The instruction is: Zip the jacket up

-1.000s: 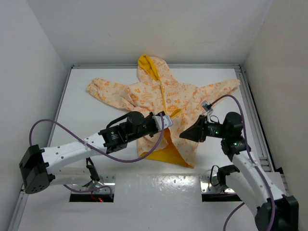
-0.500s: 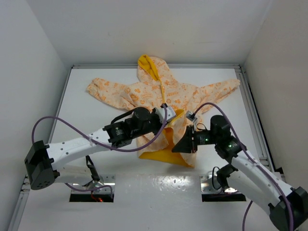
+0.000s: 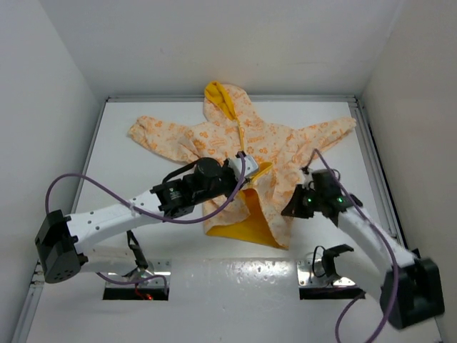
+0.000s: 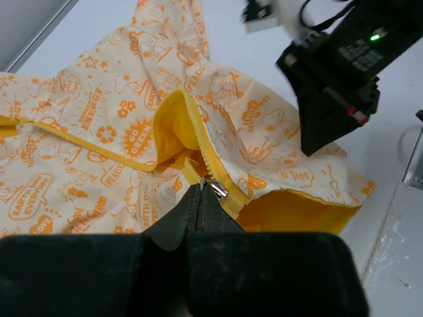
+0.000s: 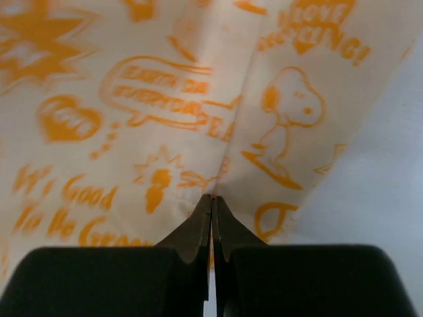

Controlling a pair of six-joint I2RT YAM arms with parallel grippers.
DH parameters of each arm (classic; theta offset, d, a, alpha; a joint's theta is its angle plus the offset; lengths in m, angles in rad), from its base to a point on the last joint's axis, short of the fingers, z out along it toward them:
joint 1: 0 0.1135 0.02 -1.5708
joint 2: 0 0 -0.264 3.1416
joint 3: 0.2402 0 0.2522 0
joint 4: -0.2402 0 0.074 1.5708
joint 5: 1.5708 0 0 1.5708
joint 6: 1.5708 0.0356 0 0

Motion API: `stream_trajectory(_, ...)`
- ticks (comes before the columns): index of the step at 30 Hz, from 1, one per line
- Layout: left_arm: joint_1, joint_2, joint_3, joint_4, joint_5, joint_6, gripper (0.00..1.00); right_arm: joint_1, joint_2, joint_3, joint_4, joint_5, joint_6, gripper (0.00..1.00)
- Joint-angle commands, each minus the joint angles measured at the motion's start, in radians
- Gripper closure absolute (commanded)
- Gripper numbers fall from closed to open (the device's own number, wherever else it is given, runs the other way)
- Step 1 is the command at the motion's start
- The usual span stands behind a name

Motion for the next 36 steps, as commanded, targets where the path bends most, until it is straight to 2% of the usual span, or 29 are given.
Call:
stream_trajectory(1,0.012,0.002,0.007,0.059,0.010,0.017,1.00,0.126,0.238,0.242,-0.235,0.380,-0.024,1.00)
stream_trajectory(2,0.022,0.019,0.017,0.059,0.010,0.017,1.00,0.151,0.327,0.270,-0.291,0.435,-0.012,1.00)
stream_trajectory(6,0.056,0.050,0.017,0.069,0.060,-0.015,1.00,0.134,0.469,0.306,-0.212,0.458,0.006,1.00)
stream_trajectory(8,0.085,0.082,0.017,0.079,0.131,-0.045,1.00,0.130,0.557,0.324,-0.184,0.497,0.017,1.00)
stream_trajectory(10,0.101,0.102,0.017,0.088,0.187,-0.093,1.00,0.096,0.614,0.410,-0.200,0.511,0.020,1.00)
stream_trajectory(11,0.114,0.123,0.017,0.100,0.209,-0.120,1.00,0.087,0.715,0.435,-0.247,0.521,0.022,1.00)
stream_trajectory(14,0.137,0.166,0.017,0.134,0.252,-0.174,1.00,0.015,0.875,0.557,-0.301,0.540,0.034,1.00)
stream_trajectory(20,0.147,0.188,0.008,0.226,0.270,-0.187,1.00,0.027,0.992,0.691,-0.189,0.618,0.013,1.00)
stream_trajectory(23,0.147,0.209,-0.002,0.252,0.289,-0.199,1.00,0.012,1.093,0.864,-0.187,0.571,-0.024,1.00)
stream_trajectory(25,0.157,0.221,-0.013,0.299,0.315,-0.251,1.00,0.015,1.164,0.922,-0.102,0.525,-0.092,1.00)
stream_trajectory(26,0.158,0.238,-0.022,0.318,0.329,-0.271,1.00,0.009,1.182,0.923,0.055,0.485,-0.139,1.00)
stream_trajectory(27,0.158,0.249,-0.022,0.336,0.341,-0.306,1.00,0.009,1.187,0.920,0.101,0.466,-0.162,1.00)
stream_trajectory(28,0.158,0.272,-0.022,0.347,0.341,-0.326,1.00,-0.004,1.178,0.917,0.192,0.383,-0.172,1.00)
stream_trajectory(29,0.158,0.283,-0.022,0.356,0.355,-0.346,1.00,-0.017,1.178,0.913,0.257,0.382,-0.172,1.00)
stream_trajectory(32,0.158,0.324,-0.012,0.381,0.355,-0.414,1.00,-0.060,1.046,0.849,0.354,0.168,-0.176,1.00)
stream_trajectory(35,0.158,0.355,-0.001,0.390,0.365,-0.447,1.00,-0.147,0.880,0.690,0.408,0.049,-0.185,0.87)
stream_trajectory(36,0.158,0.369,0.008,0.401,0.365,-0.457,1.00,-0.201,0.752,0.618,0.414,-0.135,-0.184,0.79)
